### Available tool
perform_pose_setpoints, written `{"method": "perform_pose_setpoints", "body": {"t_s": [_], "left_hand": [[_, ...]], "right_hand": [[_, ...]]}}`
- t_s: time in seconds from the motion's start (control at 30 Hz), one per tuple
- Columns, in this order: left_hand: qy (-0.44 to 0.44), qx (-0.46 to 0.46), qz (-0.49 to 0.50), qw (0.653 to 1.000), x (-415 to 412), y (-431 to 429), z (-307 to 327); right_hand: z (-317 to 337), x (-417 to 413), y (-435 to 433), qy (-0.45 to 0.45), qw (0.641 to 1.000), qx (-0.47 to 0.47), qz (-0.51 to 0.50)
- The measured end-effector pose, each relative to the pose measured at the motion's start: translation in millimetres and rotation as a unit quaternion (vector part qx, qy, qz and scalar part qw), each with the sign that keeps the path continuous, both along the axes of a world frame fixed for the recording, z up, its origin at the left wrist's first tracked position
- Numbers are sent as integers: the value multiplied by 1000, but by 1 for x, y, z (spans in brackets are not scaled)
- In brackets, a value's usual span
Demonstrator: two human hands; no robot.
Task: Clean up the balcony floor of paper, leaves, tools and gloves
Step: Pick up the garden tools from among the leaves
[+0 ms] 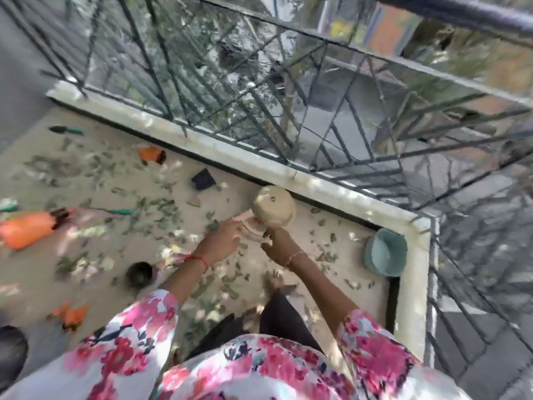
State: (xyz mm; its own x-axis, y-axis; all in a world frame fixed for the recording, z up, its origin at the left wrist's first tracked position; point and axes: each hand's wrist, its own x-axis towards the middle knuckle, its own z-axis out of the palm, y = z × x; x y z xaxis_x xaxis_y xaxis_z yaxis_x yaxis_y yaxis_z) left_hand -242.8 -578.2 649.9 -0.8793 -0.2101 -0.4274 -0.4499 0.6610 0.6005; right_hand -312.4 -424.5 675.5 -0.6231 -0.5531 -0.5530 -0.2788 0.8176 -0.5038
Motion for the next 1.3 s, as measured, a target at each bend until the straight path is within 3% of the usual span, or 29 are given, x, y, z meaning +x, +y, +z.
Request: {"method": "perform_pose_setpoints", "body": {"t_s": [0.2, 0.4, 0.63, 0.8, 1.3], "left_hand": [[-57, -44, 113, 991, 16, -18, -4], [-28, -67, 224, 972, 6, -36, -2], [-54, -63, 313, 946, 11, -28, -15], [-92, -53, 354, 929, 14, -8, -22], [-75, -25, 413, 907, 45, 59, -28]], "right_hand": [[-3, -22, -43, 10, 988, 38, 149], [-2, -54, -74, 51, 963, 44, 262], [-16, -83, -89, 75, 929, 45, 359], [-23, -89, -92, 56, 916, 33, 397], [-42, -74, -57, 60, 881, 89, 460]]}}
